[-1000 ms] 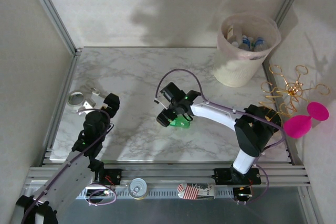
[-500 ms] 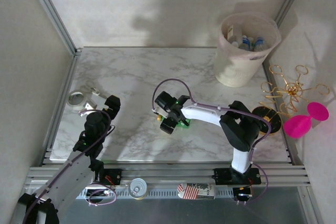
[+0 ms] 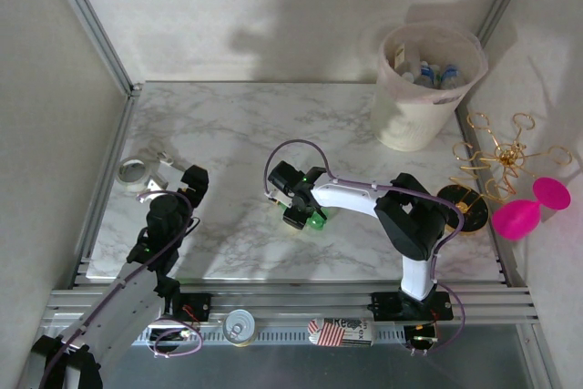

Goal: Put the plastic bottles in the bin

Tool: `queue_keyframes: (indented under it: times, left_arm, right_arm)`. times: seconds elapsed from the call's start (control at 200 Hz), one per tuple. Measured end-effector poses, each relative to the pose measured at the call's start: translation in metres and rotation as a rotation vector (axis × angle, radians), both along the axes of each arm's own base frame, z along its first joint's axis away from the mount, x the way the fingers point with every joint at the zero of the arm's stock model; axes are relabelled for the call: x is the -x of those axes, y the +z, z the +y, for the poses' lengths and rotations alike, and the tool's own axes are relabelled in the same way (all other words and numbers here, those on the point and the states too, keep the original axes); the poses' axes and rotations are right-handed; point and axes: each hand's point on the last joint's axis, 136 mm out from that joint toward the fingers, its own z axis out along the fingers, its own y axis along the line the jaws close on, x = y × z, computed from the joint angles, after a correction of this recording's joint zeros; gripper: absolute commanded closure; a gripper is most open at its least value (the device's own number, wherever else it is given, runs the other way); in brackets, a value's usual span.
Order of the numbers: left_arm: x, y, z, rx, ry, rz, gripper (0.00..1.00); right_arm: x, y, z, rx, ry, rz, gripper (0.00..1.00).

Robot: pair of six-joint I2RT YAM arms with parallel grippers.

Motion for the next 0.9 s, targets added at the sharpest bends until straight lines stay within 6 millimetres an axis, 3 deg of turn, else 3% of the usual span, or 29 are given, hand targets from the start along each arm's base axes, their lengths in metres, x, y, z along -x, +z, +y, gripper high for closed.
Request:
queue_keyframes:
  times: [0.24,0.416,0.551,0.726,0.901]
  left_arm:
    - [0.001,-0.002,0.0,0.003,-0.001,0.002,0.01]
    - [0.001,-0.004,0.0,0.003,-0.002,0.002,0.0]
    - [0.001,-0.004,-0.001,0.005,-0.009,0.002,0.0]
    - [0.001,-0.001,-0.005,0.002,-0.031,-0.01,0.0]
    - [0.0,-0.001,-0.013,-0.019,-0.081,-0.009,0.01]
  right_arm:
    - [0.001,0.001,0.002,-0.008,0.002,0.006,0.49]
    - [0.001,0.015,0.017,-0.119,-0.004,0.049,0.53]
    - [-0.015,0.047,0.028,-0.273,-0.038,0.036,0.54]
    - [-0.043,0.106,0.037,-0.51,-0.086,-0.03,0.56]
    - [-0.08,0.164,0.025,-0.71,-0.177,-0.092,0.56]
